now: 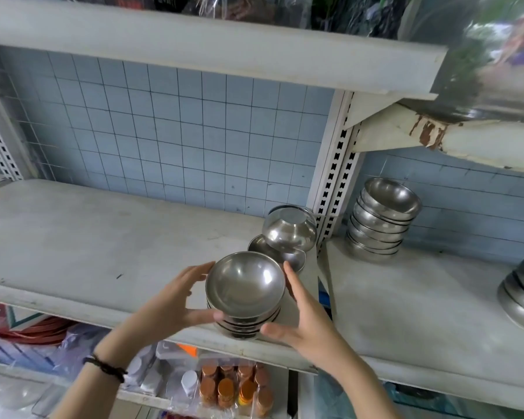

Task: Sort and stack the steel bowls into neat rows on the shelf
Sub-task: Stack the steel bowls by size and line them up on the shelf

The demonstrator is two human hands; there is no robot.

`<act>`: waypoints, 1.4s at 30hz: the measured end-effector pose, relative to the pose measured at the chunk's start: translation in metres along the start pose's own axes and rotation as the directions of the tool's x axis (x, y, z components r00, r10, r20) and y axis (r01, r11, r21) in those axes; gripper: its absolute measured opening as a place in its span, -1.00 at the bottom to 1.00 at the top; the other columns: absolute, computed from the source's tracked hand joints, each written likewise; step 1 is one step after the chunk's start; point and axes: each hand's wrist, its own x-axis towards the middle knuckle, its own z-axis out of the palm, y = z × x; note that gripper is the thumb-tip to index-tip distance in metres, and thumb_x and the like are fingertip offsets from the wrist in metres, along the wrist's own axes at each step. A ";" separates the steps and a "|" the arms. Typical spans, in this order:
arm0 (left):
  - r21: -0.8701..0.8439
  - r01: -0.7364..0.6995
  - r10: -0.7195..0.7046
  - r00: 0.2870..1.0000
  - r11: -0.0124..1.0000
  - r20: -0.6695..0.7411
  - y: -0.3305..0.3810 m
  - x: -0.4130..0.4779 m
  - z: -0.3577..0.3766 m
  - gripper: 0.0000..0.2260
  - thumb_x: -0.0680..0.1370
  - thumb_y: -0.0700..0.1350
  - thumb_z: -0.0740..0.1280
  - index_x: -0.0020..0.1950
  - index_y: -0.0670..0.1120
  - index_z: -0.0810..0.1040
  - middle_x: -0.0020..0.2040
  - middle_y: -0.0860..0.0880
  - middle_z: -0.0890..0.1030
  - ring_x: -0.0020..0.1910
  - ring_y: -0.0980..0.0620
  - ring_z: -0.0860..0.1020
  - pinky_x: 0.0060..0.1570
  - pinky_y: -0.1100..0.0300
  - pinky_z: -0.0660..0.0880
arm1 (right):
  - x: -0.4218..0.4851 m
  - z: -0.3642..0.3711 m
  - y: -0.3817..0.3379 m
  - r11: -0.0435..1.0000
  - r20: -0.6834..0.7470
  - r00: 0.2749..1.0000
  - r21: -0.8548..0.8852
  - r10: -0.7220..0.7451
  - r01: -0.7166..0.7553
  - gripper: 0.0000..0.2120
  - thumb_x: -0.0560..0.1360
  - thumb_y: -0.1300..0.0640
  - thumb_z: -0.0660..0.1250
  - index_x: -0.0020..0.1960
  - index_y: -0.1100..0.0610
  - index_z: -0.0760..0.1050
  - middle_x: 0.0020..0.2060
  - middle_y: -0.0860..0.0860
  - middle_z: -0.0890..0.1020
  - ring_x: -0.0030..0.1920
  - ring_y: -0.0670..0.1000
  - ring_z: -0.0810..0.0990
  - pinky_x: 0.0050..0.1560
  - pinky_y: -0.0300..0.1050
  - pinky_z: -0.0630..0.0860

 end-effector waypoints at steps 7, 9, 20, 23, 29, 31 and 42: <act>0.141 -0.004 0.010 0.999 0.990 -0.043 0.002 0.038 -0.056 -0.36 0.37 0.27 0.27 0.42 0.10 0.34 0.29 0.10 0.47 0.22 0.12 0.47 0.18 0.21 0.41 | 0.012 -0.075 0.009 0.977 -0.042 0.999 -0.214 -0.001 -0.008 -0.29 0.35 -0.55 0.16 0.40 -0.55 -0.08 0.45 -0.41 0.08 0.48 -0.28 0.11 0.47 -0.14 0.16; 0.212 -0.042 0.043 0.999 0.976 0.000 0.005 0.058 -0.057 -0.34 0.38 0.31 0.23 0.45 0.13 0.31 0.31 0.12 0.43 0.23 0.13 0.45 0.20 0.24 0.37 | 0.022 -0.087 0.011 0.955 -0.060 0.998 -0.296 0.012 -0.029 -0.25 0.34 -0.56 0.15 0.44 -0.50 -0.08 0.47 -0.36 0.09 0.49 -0.21 0.12 0.47 -0.09 0.17; 0.228 -0.148 0.104 0.975 0.962 0.196 0.011 0.178 -0.010 -0.21 0.44 0.28 0.34 0.55 0.19 -0.01 0.56 0.03 0.14 0.52 -0.03 0.15 0.46 -0.09 0.19 | 0.096 -0.107 0.021 0.933 -0.133 0.991 -0.355 0.017 -0.064 -0.11 0.44 -0.29 0.36 0.57 -0.18 -0.09 0.58 -0.15 0.04 0.54 -0.08 0.10 0.47 -0.06 0.10; 0.211 -0.136 0.094 0.975 0.968 0.199 0.005 0.192 -0.002 -0.13 0.38 0.33 0.35 0.55 0.19 -0.04 0.57 0.03 0.11 0.53 -0.05 0.11 0.47 -0.14 0.17 | 0.108 -0.104 0.027 0.942 -0.138 0.990 -0.326 0.036 -0.080 -0.08 0.43 -0.28 0.39 0.57 -0.19 -0.12 0.58 -0.17 0.02 0.52 -0.13 0.09 0.43 -0.11 0.08; 0.147 -0.170 0.135 0.965 0.974 0.225 -0.003 0.205 0.014 -0.17 0.42 0.28 0.38 0.54 0.22 -0.03 0.55 0.05 0.16 0.51 -0.01 0.13 0.46 -0.04 0.15 | 0.122 -0.094 0.042 0.955 -0.128 0.990 -0.283 0.050 -0.085 -0.05 0.39 -0.29 0.42 0.56 -0.24 -0.12 0.57 -0.23 0.00 0.51 -0.19 0.06 0.49 -0.09 0.09; 0.183 -0.205 0.162 0.960 0.961 0.228 -0.003 0.207 0.017 -0.19 0.44 0.27 0.36 0.55 0.17 -0.01 0.53 0.03 0.21 0.50 -0.02 0.17 0.47 -0.03 0.16 | 0.125 -0.093 0.044 0.954 -0.126 0.991 -0.290 0.039 -0.074 -0.05 0.38 -0.28 0.43 0.55 -0.24 -0.10 0.56 -0.24 0.02 0.52 -0.18 0.09 0.50 -0.06 0.13; -0.018 -0.236 0.236 0.961 0.972 0.145 0.017 0.213 0.008 -0.25 0.44 0.02 0.48 0.52 0.09 0.14 0.44 0.02 0.34 0.36 0.03 0.37 0.35 0.16 0.31 | 0.128 -0.101 0.031 0.988 -0.215 0.976 -0.148 0.013 -0.046 -0.09 0.38 -0.19 0.47 0.57 -0.15 0.05 0.38 -0.32 0.25 0.36 -0.25 0.24 0.36 -0.23 0.19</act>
